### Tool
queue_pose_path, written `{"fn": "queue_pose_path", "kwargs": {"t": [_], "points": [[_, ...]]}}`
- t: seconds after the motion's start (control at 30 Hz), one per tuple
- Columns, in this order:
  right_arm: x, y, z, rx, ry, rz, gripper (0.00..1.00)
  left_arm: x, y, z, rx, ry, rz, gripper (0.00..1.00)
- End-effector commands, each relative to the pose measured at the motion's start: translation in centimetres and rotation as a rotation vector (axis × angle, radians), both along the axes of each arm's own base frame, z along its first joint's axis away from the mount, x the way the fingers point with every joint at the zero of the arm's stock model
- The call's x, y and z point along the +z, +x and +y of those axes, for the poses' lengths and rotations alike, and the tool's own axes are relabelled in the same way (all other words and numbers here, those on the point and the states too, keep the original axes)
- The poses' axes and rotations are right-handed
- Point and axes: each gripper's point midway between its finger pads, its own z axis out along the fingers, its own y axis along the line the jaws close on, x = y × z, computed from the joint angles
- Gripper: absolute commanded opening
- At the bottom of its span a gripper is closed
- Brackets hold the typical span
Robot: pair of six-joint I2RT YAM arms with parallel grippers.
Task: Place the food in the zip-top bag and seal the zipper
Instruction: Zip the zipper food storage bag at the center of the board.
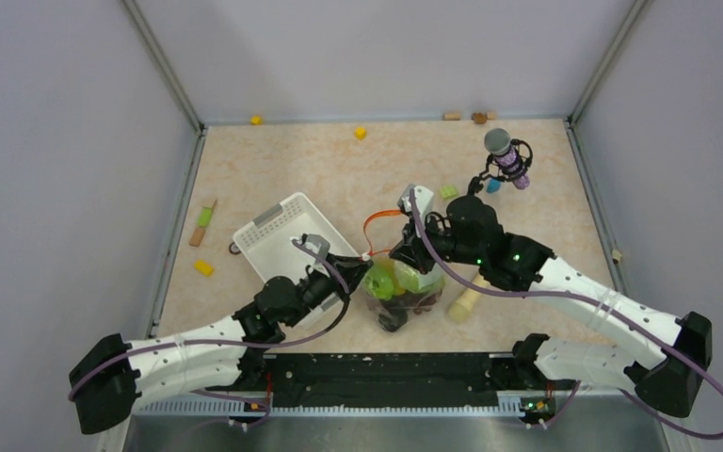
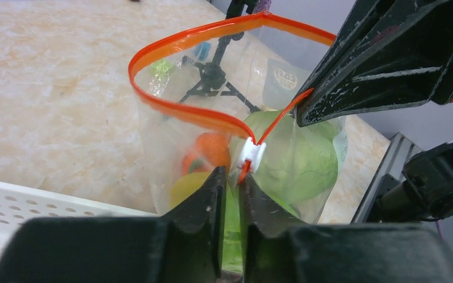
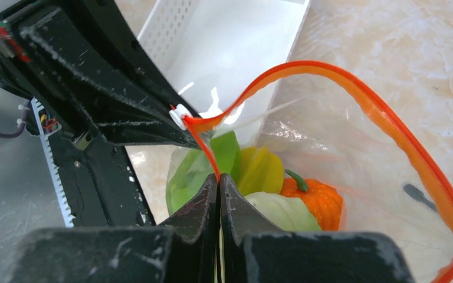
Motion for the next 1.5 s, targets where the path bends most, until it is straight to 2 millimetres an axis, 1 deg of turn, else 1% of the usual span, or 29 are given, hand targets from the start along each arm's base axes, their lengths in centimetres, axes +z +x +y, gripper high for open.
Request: {"fn": "queue_pose_path", "kwargs": {"t": [0.0, 0.03, 0.07, 0.1, 0.2, 0.3, 0.37, 0.47, 0.57, 0.67, 0.8, 0.97, 1.2, 1.33, 1.47], "points": [[1.8, 0.6, 0.4, -0.01, 0.051, -0.053, 0.0, 2.0, 0.0, 0.0, -0.007, -0.048, -0.052, 0.04], [1.6, 0.6, 0.3, -0.006, 0.037, -0.06, 0.0, 2.0, 0.0, 0.1, -0.006, -0.043, -0.055, 0.0], [1.3, 0.7, 0.1, 0.015, 0.007, -0.089, 0.0, 2.2, -0.1, 0.3, -0.004, -0.038, -0.06, 0.0], [1.1, 0.5, -0.1, 0.049, -0.023, -0.113, 0.02, 2.3, -0.1, 0.4, -0.003, -0.03, -0.069, 0.0], [0.8, -0.3, 0.0, 0.184, -0.093, -0.201, 0.2, 3.2, -0.7, 0.9, -0.023, -0.003, -0.106, 0.0], [1.9, -1.0, 0.6, 0.312, -0.108, -0.273, 0.37, 3.5, -1.9, 0.7, -0.092, 0.044, -0.151, 0.0], [2.7, -1.7, 1.1, 0.404, -0.1, -0.323, 0.45, 3.8, -2.3, 0.6, -0.117, 0.07, -0.17, 0.0], [4.0, -2.7, 1.8, 0.517, -0.079, -0.376, 0.5, 3.8, -2.5, 0.4, -0.137, 0.097, -0.178, 0.0], [4.7, -3.5, 2.6, 0.614, -0.048, -0.423, 0.55, 3.9, -3.0, 0.0, -0.176, 0.103, -0.188, 0.0], [4.6, -3.8, 3.2, 0.668, -0.041, -0.422, 0.56, 4.1, -3.3, -0.2, -0.193, 0.105, -0.199, 0.0], [3.7, -4.3, 3.7, 0.742, -0.058, -0.394, 0.56, 4.2, -3.4, 0.0, -0.193, 0.102, -0.208, 0.0], [3.3, -4.3, 4.9, 0.773, -0.057, -0.371, 0.55, 4.2, -3.4, -0.1, -0.198, 0.108, -0.202, 0.0], [2.7, -4.0, 6.1, 0.792, -0.061, -0.343, 0.48, 4.0, -3.3, -0.3, -0.202, 0.123, -0.189, 0.0], [2.2, -3.5, 6.3, 0.771, -0.082, -0.329, 0.44, 4.1, -3.5, -0.4, -0.211, 0.12, -0.187, 0.0], [1.9, -3.2, 6.3, 0.75, -0.099, -0.309, 0.38, 4.1, -3.5, -0.4, -0.209, 0.117, -0.18, 0.0]]}}
